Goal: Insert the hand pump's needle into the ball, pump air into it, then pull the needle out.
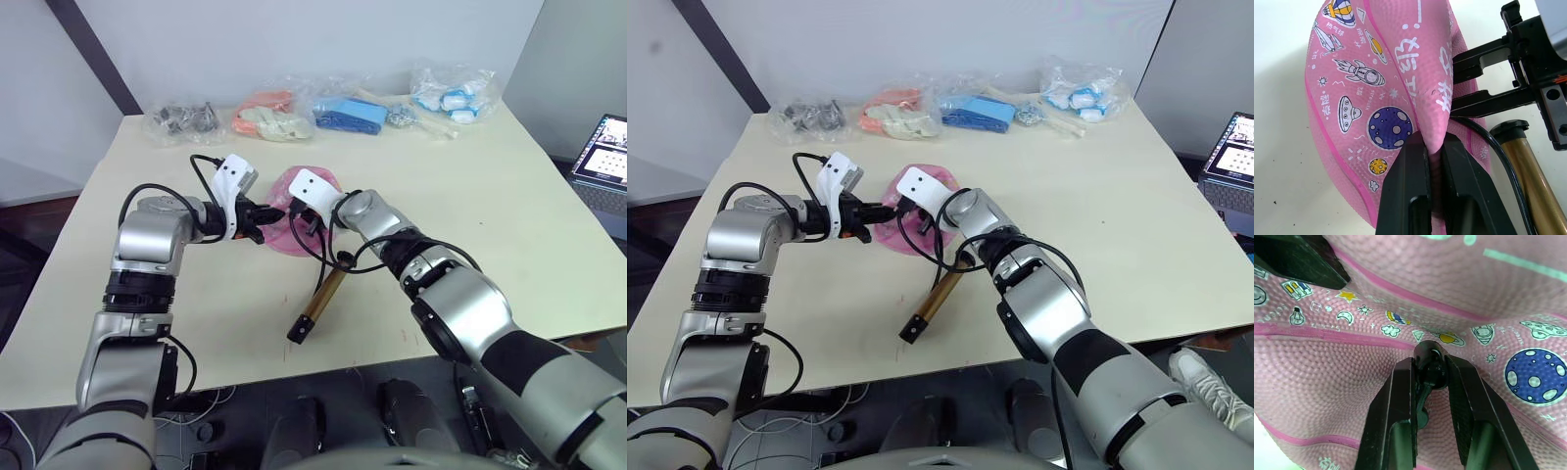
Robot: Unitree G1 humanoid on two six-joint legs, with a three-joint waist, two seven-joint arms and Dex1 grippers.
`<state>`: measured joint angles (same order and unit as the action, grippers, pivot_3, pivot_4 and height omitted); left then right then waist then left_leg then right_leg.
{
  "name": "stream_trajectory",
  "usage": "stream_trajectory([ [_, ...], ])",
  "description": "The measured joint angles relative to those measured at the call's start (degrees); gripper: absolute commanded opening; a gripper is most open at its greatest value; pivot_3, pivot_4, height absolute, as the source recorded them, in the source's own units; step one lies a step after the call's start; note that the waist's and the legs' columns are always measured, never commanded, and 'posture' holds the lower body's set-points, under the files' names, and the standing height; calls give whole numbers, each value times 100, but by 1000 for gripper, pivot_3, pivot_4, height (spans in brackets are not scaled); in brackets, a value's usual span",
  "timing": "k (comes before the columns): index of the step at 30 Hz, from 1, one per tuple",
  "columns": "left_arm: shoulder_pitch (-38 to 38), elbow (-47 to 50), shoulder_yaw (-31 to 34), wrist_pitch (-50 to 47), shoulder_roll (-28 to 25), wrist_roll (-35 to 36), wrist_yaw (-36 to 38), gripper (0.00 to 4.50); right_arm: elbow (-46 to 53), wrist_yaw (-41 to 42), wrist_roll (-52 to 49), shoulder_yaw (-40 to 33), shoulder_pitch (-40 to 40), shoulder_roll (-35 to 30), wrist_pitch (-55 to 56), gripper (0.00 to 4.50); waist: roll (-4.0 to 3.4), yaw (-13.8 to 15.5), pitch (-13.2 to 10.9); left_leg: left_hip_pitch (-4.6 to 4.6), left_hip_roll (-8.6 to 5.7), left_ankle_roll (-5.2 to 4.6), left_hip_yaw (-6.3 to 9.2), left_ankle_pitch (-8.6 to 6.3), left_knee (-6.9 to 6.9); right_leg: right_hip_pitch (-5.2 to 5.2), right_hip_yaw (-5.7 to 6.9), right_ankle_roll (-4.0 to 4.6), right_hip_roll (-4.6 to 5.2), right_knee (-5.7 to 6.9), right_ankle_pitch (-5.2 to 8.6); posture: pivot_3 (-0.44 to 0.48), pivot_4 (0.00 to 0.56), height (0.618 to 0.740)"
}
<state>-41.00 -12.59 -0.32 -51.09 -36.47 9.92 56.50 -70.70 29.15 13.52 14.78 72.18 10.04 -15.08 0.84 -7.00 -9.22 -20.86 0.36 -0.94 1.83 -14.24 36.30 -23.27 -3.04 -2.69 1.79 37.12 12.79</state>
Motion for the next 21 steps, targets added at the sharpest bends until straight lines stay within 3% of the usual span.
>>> stream_trajectory([
  [21,81,-47,190,150,170,39,-296,0,-125,-273,-183,-159,-7,8,-30,371,-2,86,1,2,0,0,3,1,0,2,3,0,1,0,-1,0,150,740],
])
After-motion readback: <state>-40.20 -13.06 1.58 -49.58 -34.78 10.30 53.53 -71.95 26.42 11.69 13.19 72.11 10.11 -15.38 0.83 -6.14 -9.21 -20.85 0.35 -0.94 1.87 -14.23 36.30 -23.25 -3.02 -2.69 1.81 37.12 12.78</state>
